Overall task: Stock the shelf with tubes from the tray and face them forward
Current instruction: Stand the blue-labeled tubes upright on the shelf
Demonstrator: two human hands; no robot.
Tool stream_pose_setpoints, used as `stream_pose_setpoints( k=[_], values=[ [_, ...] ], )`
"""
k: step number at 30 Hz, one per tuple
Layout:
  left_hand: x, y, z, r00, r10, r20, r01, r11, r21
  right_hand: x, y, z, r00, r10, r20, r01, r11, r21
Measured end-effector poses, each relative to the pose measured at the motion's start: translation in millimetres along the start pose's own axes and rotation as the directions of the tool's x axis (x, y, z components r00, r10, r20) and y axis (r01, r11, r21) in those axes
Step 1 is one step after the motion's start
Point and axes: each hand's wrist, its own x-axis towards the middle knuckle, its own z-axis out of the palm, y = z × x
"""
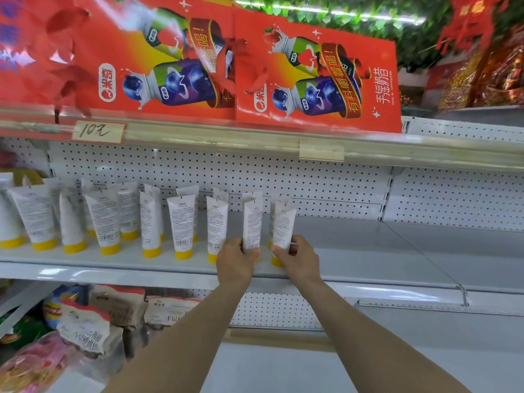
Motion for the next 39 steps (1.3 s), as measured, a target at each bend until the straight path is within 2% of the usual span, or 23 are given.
stream_pose_setpoints(
  k=[5, 8, 13, 16, 22, 26, 30, 39],
  values=[
    [-22.7, 1.2, -22.7, 0.997, 0.004, 0.074, -0.002, 1.000, -0.029, -27.2, -17.1, -10.3, 0.999, 0.016, 0.037, -0.012, 0.996, -0.092],
    [-42.7, -0.7, -54.2, 0.992, 0.031, 0.126, -0.035, 0.999, 0.029, -57.3, -31.9, -17.3, 0.999, 0.017, 0.027, -0.011, 0.975, -0.220],
    [-74.6, -2.1, -129.3, 0.980, 0.057, 0.191, -0.106, 0.960, 0.257, -119.6, -69.8, -19.5, 0.999, 0.017, -0.038, -0.035, 0.847, -0.531],
    [-97.9, -3.5, -176.6, 0.980, 0.098, 0.174, -0.161, 0.904, 0.397, -159.5, -96.4, -16.6, 0.999, -0.034, -0.039, 0.002, 0.774, -0.633],
    [-147.5, -18.5, -253.0, 0.974, 0.167, 0.152, -0.225, 0.763, 0.606, -235.2, -134.5, 5.9, 0.991, -0.084, 0.101, 0.130, 0.756, -0.642],
    [-173.1, -39.3, -290.8, 0.977, 0.152, 0.152, -0.214, 0.753, 0.622, -278.0, -147.7, 27.4, 0.979, -0.122, 0.164, 0.200, 0.744, -0.638],
    [-189.0, -66.2, -313.9, 0.980, 0.112, 0.164, -0.192, 0.753, 0.629, -307.7, -152.4, 49.7, 0.975, -0.106, 0.197, 0.209, 0.748, -0.630],
    [-194.6, -147.6, -311.6, 0.985, 0.050, 0.166, -0.148, 0.744, 0.652, -319.0, -112.1, 110.4, 0.952, -0.008, 0.307, 0.207, 0.756, -0.621]
  ],
)
